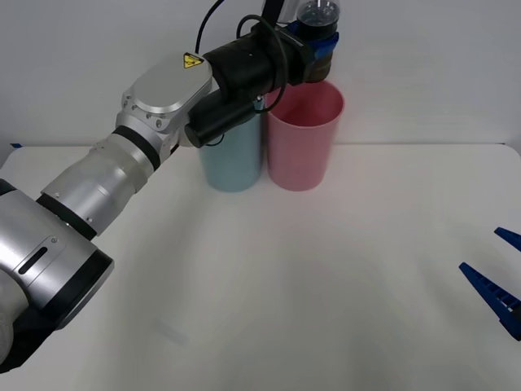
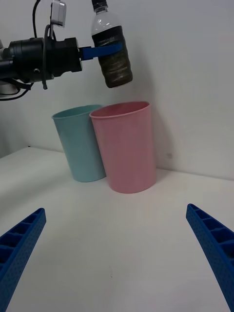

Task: Grasp the object on the table and drop it into the matching bin: aluminum can to the light blue bin, PET bottle to the pink bin.

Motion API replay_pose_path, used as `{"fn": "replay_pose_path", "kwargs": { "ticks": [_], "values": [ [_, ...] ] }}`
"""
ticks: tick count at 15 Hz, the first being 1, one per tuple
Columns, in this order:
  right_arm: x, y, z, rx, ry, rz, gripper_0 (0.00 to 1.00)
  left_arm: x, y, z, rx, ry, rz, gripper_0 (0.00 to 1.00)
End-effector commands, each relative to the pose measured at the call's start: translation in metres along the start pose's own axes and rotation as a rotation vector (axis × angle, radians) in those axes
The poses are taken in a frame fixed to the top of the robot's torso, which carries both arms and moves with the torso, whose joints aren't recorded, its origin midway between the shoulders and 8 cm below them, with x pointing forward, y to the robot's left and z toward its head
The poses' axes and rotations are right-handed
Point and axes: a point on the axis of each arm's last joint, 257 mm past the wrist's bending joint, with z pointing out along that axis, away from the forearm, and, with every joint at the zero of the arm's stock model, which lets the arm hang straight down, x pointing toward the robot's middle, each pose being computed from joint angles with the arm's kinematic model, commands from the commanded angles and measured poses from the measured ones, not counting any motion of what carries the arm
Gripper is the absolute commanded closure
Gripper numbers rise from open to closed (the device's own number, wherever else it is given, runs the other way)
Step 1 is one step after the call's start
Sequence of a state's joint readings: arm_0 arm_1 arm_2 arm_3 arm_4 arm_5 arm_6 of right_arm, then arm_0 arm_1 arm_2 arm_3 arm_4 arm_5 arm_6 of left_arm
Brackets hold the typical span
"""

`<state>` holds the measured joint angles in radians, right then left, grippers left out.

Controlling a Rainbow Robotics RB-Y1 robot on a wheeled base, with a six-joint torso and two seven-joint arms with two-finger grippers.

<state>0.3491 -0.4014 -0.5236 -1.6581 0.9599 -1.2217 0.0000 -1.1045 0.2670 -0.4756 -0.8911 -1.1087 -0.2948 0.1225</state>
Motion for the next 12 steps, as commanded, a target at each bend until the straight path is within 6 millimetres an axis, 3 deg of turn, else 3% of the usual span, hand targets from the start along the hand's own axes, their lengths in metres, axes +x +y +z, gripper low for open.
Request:
{"fn": "replay_pose_path", "kwargs": {
  "ticks": [1, 2, 8, 10, 12],
  "values": [
    [0.000, 0.000, 0.000, 0.000, 0.000, 0.000, 0.00, 0.001, 0.001, -0.001, -0.002, 0.001, -0.002, 0.23],
    [0.000, 0.000, 0.000, 0.000, 0.000, 0.000, 0.00, 0.001, 0.001, -0.001, -0.002, 0.001, -0.003, 0.00],
    [0.000, 0.000, 0.000, 0.000, 0.000, 0.000, 0.00, 0.008, 0.014, -0.011, -0.009, 0.008, -0.046, 0.00],
    [0.000, 0.000, 0.000, 0.000, 0.000, 0.000, 0.00, 0.012, 0.027, -0.021, -0.012, 0.009, -0.072, 0.00],
    [0.000, 0.000, 0.000, 0.000, 0.000, 0.000, 0.00, 0.016, 0.048, -0.045, -0.019, 0.003, -0.102, 0.00]
  ]
}}
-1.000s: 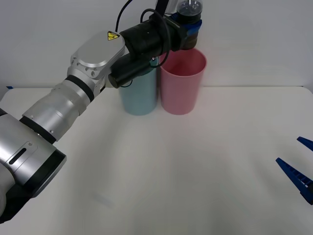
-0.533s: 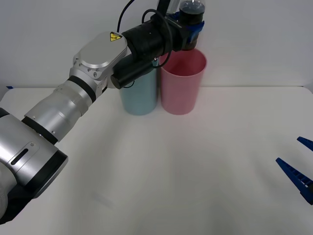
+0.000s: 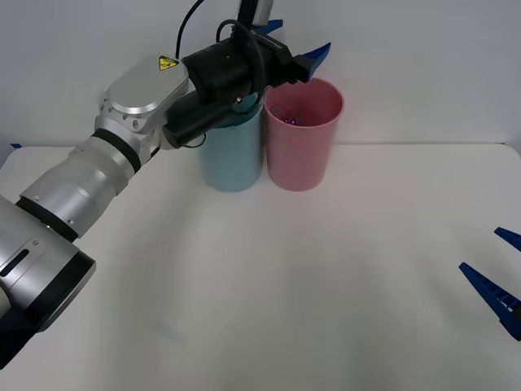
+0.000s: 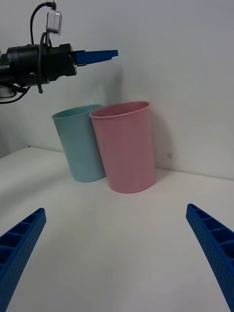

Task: Grasp the object on the table and drop it into the matching bin: aluminum can to the light blue bin, PET bottle to the pink bin.

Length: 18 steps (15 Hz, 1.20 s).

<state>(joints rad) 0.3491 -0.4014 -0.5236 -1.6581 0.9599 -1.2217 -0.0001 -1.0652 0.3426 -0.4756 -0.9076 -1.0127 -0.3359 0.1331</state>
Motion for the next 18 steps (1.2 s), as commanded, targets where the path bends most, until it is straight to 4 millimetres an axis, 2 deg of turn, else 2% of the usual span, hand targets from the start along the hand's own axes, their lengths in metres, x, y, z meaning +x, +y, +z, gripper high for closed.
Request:
{"fn": "replay_pose_path", "kwargs": {
  "ticks": [1, 5, 8, 9, 13, 18],
  "values": [
    [0.000, 0.000, 0.000, 0.000, 0.000, 0.000, 0.00, 0.002, 0.025, -0.030, -0.008, -0.014, -0.041, 0.00],
    [0.000, 0.000, 0.000, 0.000, 0.000, 0.000, 0.00, 0.007, 0.050, -0.086, -0.014, -0.038, -0.086, 0.00],
    [0.000, 0.000, 0.000, 0.000, 0.000, 0.000, 0.00, 0.007, 0.066, -0.140, 0.000, -0.079, -0.100, 0.00],
    [0.000, 0.000, 0.000, 0.000, 0.000, 0.000, 0.00, 0.012, 0.074, -0.163, -0.001, -0.088, -0.098, 0.00],
    [0.000, 0.000, 0.000, 0.000, 0.000, 0.000, 0.00, 0.028, 0.099, -0.235, -0.017, -0.097, -0.089, 0.00],
    [0.000, 0.000, 0.000, 0.000, 0.000, 0.000, 0.00, 0.042, 0.121, -0.319, -0.033, -0.086, -0.045, 0.00]
  ]
}}
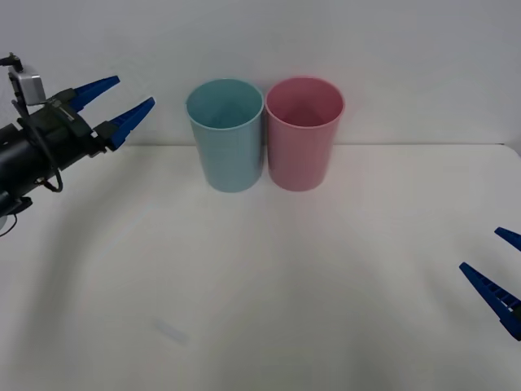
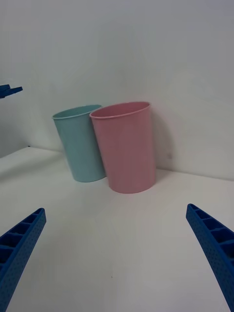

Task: Grasp the object on the table and drop it into the matching bin: aluminum can to the light blue bin, PET bottle to the pink bin.

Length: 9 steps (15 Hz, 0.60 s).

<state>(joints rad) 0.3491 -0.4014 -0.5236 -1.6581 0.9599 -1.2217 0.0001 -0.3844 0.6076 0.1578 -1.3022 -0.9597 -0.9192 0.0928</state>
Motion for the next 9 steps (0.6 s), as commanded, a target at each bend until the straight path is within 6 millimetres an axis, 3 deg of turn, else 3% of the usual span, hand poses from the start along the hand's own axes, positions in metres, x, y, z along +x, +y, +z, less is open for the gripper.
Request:
{"fn": "replay_pose_path", "kwargs": {
  "ticks": [1, 9],
  "values": [
    [0.000, 0.000, 0.000, 0.000, 0.000, 0.000, 0.00, 0.004, 0.012, -0.046, -0.014, 0.026, 0.048, 0.00],
    [0.000, 0.000, 0.000, 0.000, 0.000, 0.000, 0.00, 0.025, 0.032, -0.170, -0.126, 0.152, 0.198, 0.00]
  ]
}}
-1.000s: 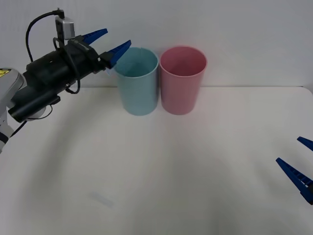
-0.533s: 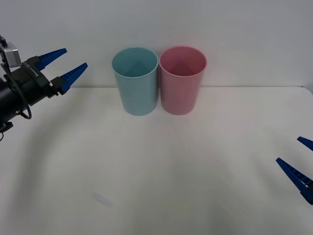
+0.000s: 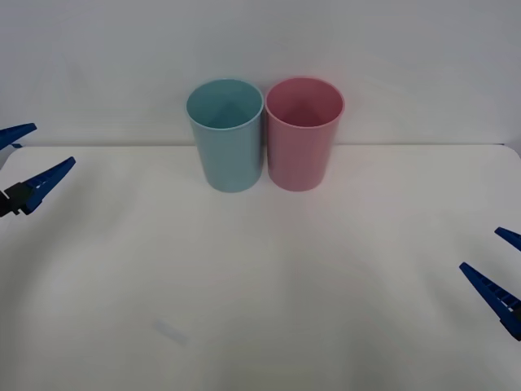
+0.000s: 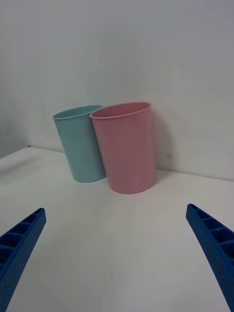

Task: Grasp the object on the table and drop it into the matching bin: aluminum can to the light blue bin, PET bottle to the pink bin.

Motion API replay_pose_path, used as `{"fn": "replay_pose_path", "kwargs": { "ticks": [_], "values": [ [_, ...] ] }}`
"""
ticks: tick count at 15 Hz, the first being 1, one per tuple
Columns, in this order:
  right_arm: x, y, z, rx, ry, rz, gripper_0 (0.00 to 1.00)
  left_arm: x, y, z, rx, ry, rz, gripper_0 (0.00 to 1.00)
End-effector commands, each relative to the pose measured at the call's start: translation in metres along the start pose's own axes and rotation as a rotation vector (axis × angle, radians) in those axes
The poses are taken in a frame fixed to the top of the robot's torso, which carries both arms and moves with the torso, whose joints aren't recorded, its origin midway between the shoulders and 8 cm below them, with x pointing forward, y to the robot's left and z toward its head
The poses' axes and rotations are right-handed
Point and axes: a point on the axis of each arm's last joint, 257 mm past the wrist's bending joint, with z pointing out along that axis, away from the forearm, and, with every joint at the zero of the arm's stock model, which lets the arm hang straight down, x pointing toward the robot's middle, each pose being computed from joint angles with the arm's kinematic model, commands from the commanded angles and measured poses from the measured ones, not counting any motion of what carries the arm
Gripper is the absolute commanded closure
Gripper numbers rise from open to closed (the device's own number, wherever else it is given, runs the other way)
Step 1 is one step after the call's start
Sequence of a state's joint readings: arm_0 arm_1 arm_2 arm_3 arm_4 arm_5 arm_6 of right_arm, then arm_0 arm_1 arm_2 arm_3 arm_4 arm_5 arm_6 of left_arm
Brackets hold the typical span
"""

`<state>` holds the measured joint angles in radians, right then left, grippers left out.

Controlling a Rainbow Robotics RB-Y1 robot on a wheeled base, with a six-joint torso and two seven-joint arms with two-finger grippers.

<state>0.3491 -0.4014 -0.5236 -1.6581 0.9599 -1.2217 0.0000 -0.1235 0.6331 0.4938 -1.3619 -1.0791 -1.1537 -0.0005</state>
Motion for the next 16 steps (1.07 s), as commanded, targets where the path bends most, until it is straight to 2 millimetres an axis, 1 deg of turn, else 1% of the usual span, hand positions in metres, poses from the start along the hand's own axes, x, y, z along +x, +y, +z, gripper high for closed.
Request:
{"fn": "replay_pose_path", "kwargs": {
  "ticks": [1, 4, 6, 8, 11, 16],
  "values": [
    [0.000, 0.000, 0.000, 0.000, 0.000, 0.000, 0.00, 0.013, 0.003, -0.036, -0.025, 0.036, 0.025, 0.00],
    [0.000, 0.000, 0.000, 0.000, 0.000, 0.000, 0.00, 0.022, 0.001, -0.071, -0.026, 0.078, 0.013, 0.00],
    [0.000, 0.000, 0.000, 0.000, 0.000, 0.000, 0.00, 0.025, -0.002, -0.091, -0.022, 0.107, 0.005, 0.00],
    [0.000, 0.000, 0.000, 0.000, 0.000, 0.000, 0.00, 0.030, -0.006, -0.107, -0.023, 0.118, -0.023, 0.00],
    [0.000, 0.000, 0.000, 0.000, 0.000, 0.000, 0.00, 0.035, -0.014, -0.118, -0.021, 0.129, -0.047, 0.00],
    [0.000, 0.000, 0.000, 0.000, 0.000, 0.000, 0.00, 0.039, -0.017, -0.119, -0.019, 0.137, -0.063, 0.00]
  ]
}}
